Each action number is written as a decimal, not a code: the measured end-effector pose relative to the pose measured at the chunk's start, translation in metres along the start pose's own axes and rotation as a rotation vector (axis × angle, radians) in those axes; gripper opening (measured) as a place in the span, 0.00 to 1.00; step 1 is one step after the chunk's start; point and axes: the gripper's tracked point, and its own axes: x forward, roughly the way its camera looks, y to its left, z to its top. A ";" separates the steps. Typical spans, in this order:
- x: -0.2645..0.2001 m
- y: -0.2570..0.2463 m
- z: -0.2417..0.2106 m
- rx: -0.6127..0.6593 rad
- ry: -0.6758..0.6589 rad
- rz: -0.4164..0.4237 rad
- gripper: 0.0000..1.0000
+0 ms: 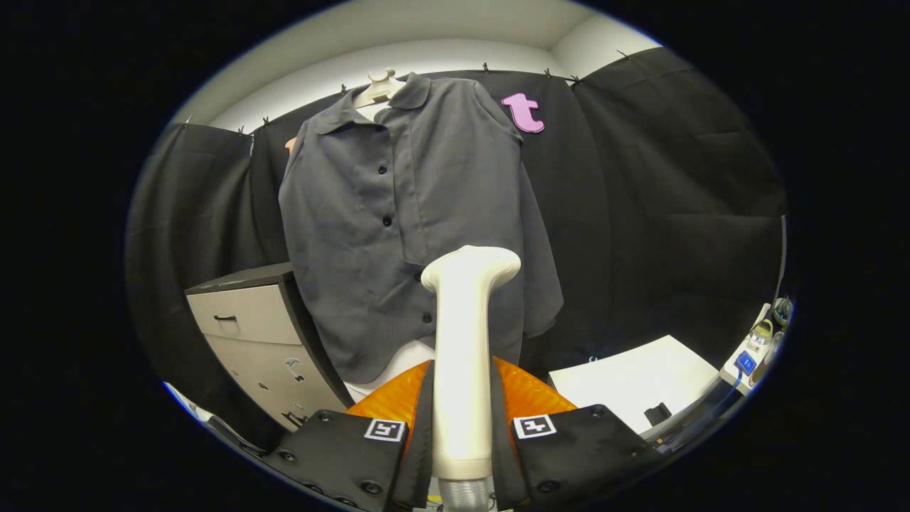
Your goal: Iron the clothes twice with a garment steamer, once on the left side and once on the right side.
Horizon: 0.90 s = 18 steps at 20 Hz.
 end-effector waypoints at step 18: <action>-0.066 0.079 0.142 -0.034 -0.334 0.177 0.41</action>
